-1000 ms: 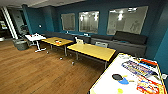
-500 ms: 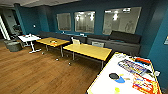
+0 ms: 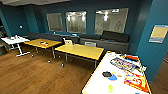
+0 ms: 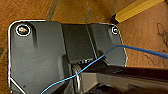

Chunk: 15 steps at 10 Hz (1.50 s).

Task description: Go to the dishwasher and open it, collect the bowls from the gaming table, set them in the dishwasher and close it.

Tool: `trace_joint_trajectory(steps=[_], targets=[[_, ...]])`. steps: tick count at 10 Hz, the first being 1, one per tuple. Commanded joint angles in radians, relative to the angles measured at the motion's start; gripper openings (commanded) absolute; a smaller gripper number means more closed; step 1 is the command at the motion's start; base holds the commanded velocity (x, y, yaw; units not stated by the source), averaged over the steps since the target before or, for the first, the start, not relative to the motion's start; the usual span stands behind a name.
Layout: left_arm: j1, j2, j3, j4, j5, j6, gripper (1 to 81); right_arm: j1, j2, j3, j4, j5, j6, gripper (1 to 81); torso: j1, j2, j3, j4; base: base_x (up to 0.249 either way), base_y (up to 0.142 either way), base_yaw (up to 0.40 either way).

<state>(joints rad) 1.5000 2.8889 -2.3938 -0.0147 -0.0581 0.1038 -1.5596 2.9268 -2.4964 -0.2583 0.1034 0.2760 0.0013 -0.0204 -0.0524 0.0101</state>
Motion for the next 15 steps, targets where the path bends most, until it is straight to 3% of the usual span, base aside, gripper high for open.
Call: trace_joint_trajectory(steps=[1,11,15], targets=[[-0.046,-0.006,0.013,0.004,0.053,0.000,81.1,0.043,-0.001,0.008,-0.018,-0.048,-0.004,81.1,0.000,0.000,0.000,0.000,0.000,0.000,-0.249],[-0.047,-0.005,0.013,-0.004,0.053,-0.001,81.1,0.043,0.002,-0.001,-0.019,-0.048,-0.004,81.1,0.000,0.000,0.000,0.000,0.000,0.000,-0.247],[-0.048,-0.005,0.013,-0.004,0.052,-0.001,81.1,0.043,0.004,-0.002,-0.018,-0.048,-0.004,81.1,-0.001,0.000,0.000,0.000,0.000,-0.032,0.000]])
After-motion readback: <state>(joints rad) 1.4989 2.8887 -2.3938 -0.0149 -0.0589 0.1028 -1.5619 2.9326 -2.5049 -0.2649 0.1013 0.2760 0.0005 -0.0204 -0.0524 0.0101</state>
